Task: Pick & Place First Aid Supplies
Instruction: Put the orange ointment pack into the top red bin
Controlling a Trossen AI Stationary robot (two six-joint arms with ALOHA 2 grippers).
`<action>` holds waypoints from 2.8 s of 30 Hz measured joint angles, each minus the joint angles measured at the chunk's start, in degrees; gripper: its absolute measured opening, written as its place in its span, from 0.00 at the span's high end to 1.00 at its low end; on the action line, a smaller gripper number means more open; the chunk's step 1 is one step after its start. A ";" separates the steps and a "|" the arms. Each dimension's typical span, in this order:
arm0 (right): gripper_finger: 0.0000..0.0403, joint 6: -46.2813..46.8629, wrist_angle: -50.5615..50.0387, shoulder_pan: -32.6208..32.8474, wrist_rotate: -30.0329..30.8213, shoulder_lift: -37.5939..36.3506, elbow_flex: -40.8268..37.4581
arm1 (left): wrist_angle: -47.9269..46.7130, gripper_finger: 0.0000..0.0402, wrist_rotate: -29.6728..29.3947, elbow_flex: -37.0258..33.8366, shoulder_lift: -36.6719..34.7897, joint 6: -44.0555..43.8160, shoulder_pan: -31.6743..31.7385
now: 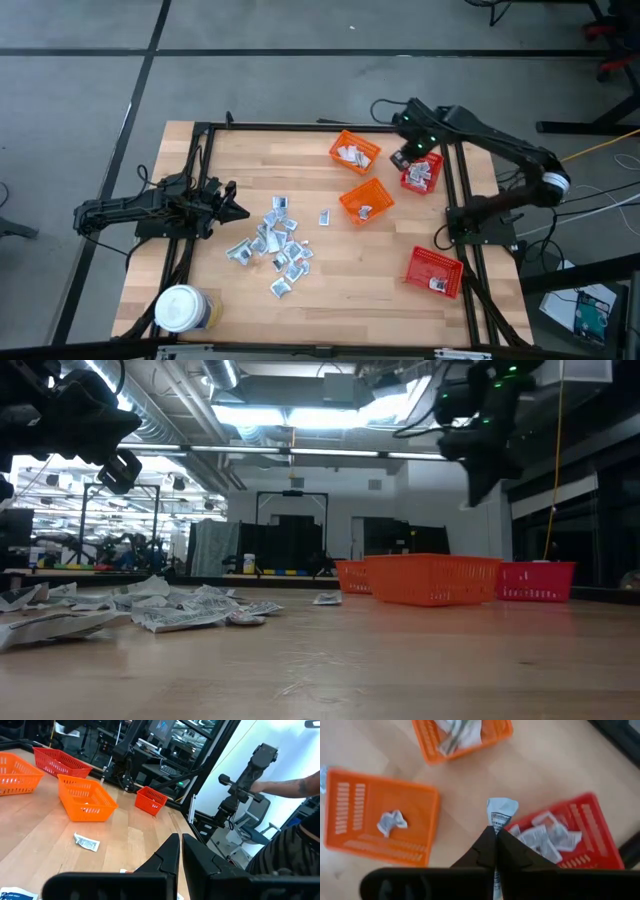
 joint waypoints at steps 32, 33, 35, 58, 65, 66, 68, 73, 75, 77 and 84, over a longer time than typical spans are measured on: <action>0.48 -1.73 -0.12 -0.02 4.50 -11.68 -16.92 | 0.00 0.96 -0.01 0.01 0.02 0.00 0.02; 0.45 -1.70 -0.10 -0.02 4.52 -11.68 -16.31 | 0.00 0.96 -0.02 0.02 0.02 0.00 0.01; 0.41 -1.66 0.19 -0.02 4.52 -11.68 -14.61 | 0.00 0.96 -0.01 0.02 0.00 0.02 0.02; 0.39 -5.32 20.37 11.89 6.40 1.25 9.72 | 0.00 0.96 0.00 0.02 0.02 0.00 0.02; 0.39 -10.75 29.60 17.95 1.80 7.82 12.24 | 0.00 0.96 0.00 0.02 0.00 0.00 0.02; 0.39 -11.04 30.73 18.72 0.82 8.54 12.25 | -0.01 0.96 0.00 0.01 0.01 0.00 0.01; 0.39 -11.28 32.49 19.97 -1.07 9.95 12.28 | 0.00 0.96 0.00 0.02 0.02 0.00 0.01; 0.40 -16.28 33.47 22.62 -5.22 13.52 12.28 | -0.01 0.96 0.00 0.00 0.02 0.00 0.01; 0.41 -19.03 33.55 23.54 -7.67 14.83 12.28 | -0.01 0.96 0.00 0.02 0.01 0.00 0.01; 0.43 -21.72 33.56 24.38 -9.95 16.22 12.28 | 0.00 0.96 0.00 0.00 0.00 0.00 0.02; 0.48 -24.88 33.35 26.12 -12.62 20.50 12.28 | 0.00 0.96 -0.01 0.02 0.01 0.00 0.01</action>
